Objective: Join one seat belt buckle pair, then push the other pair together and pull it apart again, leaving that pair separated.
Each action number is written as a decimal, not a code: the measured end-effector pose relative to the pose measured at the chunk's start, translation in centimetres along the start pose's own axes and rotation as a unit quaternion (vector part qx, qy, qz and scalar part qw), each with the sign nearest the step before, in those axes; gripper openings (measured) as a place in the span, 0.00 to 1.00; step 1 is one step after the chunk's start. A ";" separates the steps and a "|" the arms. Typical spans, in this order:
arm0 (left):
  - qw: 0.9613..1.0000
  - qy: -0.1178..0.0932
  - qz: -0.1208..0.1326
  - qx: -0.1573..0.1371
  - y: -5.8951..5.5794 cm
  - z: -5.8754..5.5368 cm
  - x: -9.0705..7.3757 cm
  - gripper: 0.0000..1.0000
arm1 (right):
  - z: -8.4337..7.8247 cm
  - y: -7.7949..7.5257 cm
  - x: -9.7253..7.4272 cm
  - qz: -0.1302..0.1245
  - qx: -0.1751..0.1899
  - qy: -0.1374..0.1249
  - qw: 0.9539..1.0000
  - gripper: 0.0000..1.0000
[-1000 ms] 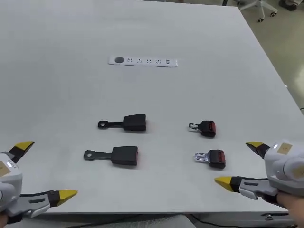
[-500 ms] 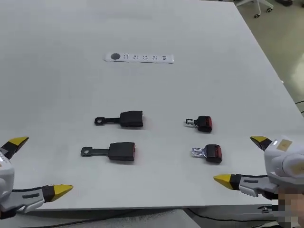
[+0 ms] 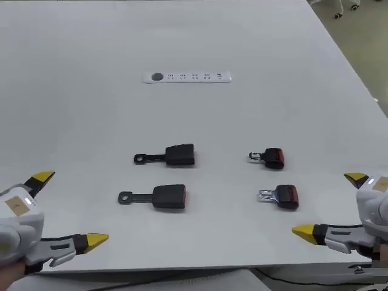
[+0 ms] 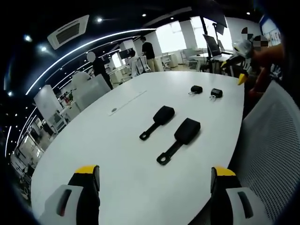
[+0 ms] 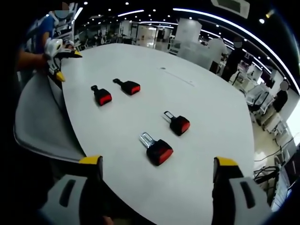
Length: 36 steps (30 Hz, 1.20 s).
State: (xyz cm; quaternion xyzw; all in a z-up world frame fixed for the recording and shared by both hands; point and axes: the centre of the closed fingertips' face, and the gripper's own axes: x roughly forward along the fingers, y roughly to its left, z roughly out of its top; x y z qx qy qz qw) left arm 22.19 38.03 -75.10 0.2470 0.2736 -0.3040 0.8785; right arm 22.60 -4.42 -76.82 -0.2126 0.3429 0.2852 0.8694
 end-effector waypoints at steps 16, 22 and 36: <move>0.998 0.012 -0.032 0.045 -0.2 0.4 1.2 0.92 | 1.5 0.1 1.1 0.034 -0.066 -0.005 0.997 0.82; 0.997 0.029 -0.046 0.060 -0.3 0.8 1.9 0.78 | 1.7 0.2 1.6 0.048 -0.097 0.003 0.994 0.75; 0.985 0.050 -0.101 0.134 -2.5 2.0 5.5 0.66 | 0.8 0.3 2.2 0.076 -0.155 0.034 0.984 0.59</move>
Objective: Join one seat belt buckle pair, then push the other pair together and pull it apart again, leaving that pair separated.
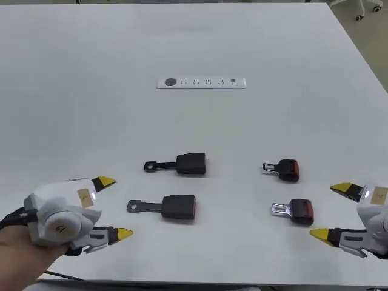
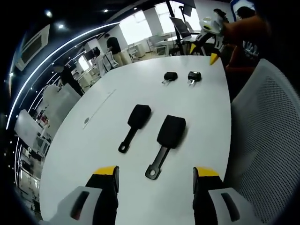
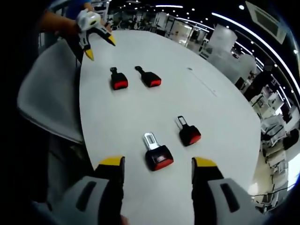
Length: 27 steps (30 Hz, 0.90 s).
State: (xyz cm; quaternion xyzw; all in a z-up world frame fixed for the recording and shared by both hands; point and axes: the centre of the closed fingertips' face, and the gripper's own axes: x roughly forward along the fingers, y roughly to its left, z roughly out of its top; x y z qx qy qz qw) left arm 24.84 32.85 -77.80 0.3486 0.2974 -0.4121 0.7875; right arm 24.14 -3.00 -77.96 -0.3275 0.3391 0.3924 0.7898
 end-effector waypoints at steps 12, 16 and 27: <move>0.997 0.011 -0.055 0.043 -0.8 1.8 3.4 0.58 | -1.5 0.5 2.0 0.041 -0.014 0.022 0.999 0.45; 0.997 0.009 -0.066 0.045 -1.0 2.3 4.4 0.55 | -1.4 0.4 2.5 0.052 -0.026 0.031 0.998 0.42; 0.989 0.025 -0.116 0.091 -2.5 2.4 7.3 0.50 | -2.3 -0.7 4.6 0.101 -0.071 0.071 0.990 0.37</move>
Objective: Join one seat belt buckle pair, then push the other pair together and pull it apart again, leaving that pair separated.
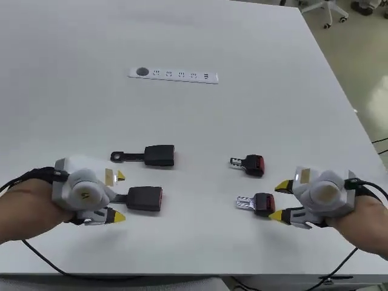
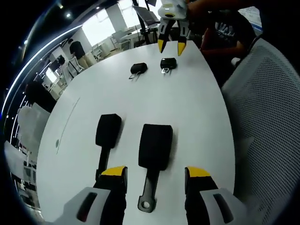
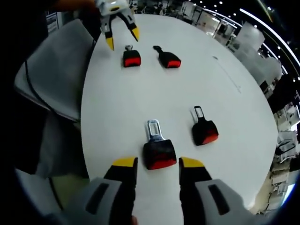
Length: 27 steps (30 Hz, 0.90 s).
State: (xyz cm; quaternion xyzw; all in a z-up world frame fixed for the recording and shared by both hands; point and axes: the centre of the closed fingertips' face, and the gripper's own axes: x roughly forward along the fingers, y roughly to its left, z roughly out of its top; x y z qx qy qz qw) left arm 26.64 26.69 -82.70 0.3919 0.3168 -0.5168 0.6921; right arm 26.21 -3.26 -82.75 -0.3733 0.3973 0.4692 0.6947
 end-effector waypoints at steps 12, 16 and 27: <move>0.998 0.017 -0.037 0.048 0.1 0.3 1.6 0.45 | 0.0 -0.8 2.2 0.042 -0.013 0.020 0.999 0.36; 0.997 0.021 -0.048 0.051 -0.1 0.4 2.2 0.42 | -0.5 -0.6 2.9 0.053 -0.019 0.034 0.998 0.35; 0.994 0.050 -0.046 0.088 -0.2 0.1 3.4 0.33 | -1.6 -0.2 3.6 0.073 -0.061 0.070 0.993 0.35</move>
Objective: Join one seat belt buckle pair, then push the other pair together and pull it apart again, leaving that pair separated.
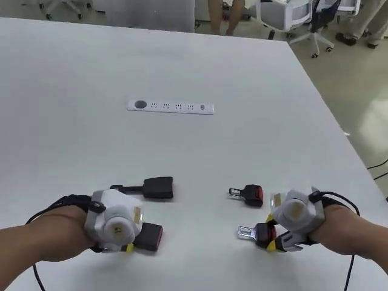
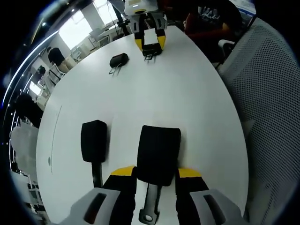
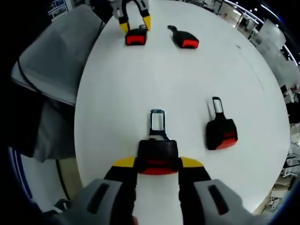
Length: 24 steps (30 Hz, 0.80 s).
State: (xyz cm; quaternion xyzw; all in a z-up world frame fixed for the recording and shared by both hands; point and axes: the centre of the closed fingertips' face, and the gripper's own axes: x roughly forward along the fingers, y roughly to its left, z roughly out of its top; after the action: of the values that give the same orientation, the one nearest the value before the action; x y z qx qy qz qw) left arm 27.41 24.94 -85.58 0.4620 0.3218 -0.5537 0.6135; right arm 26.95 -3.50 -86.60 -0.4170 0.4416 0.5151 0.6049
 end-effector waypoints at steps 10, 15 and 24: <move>1.000 0.003 -0.011 -0.004 0.1 -0.1 0.1 0.31 | 0.0 -0.1 0.1 0.026 0.002 0.013 1.000 0.34; 1.000 0.007 -0.016 -0.010 0.0 -0.1 0.1 0.31 | -0.1 -0.2 0.1 0.024 0.001 0.016 1.000 0.34; 0.999 0.007 -0.037 -0.025 0.1 -0.2 0.4 0.31 | -0.1 -0.3 0.1 0.019 0.016 0.017 1.000 0.35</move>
State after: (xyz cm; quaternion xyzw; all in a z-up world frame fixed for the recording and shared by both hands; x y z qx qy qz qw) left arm 27.56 24.98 -86.03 0.4384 0.3566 -0.5646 0.6016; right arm 27.23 -3.60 -86.68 -0.4077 0.4678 0.5122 0.5938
